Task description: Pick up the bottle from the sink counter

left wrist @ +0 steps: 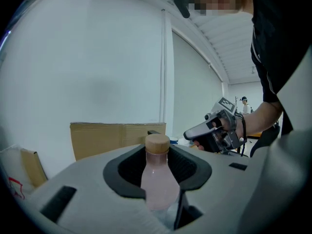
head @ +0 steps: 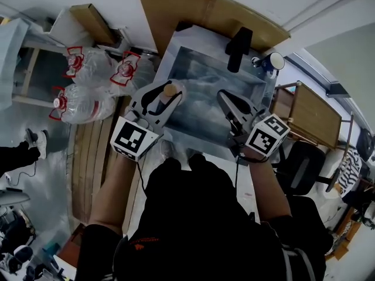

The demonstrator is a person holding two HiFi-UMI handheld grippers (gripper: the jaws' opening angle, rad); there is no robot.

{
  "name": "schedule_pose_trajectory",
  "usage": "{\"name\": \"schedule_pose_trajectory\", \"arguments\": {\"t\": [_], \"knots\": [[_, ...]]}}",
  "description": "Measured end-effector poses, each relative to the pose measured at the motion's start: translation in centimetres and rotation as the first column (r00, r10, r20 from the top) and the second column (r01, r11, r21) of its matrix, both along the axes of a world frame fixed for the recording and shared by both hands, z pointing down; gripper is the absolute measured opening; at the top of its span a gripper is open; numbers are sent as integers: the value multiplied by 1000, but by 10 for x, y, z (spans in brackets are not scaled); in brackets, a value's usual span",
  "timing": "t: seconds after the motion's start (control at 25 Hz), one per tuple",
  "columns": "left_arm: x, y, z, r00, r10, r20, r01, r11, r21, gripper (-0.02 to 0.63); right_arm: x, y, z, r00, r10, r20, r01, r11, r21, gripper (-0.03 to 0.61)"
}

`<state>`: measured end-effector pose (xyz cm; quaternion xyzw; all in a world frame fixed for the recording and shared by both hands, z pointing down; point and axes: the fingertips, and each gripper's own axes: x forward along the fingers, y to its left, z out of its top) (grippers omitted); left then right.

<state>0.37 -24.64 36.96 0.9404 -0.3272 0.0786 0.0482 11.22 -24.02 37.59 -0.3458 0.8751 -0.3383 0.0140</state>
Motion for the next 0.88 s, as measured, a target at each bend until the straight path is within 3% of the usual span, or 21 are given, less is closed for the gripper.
{"name": "schedule_pose_trajectory", "arguments": {"t": [0.32,0.88], "knots": [[1,34,-9,1000,29,-2,-29,1000,-1,148,1,21,-15,1000,4,-11,-4,1000,25,3],[-14,70,-24,1000,5,-15,-5,1000,2,147,-1,50,-33,1000,9,-10,-8,998,60,3]]}}
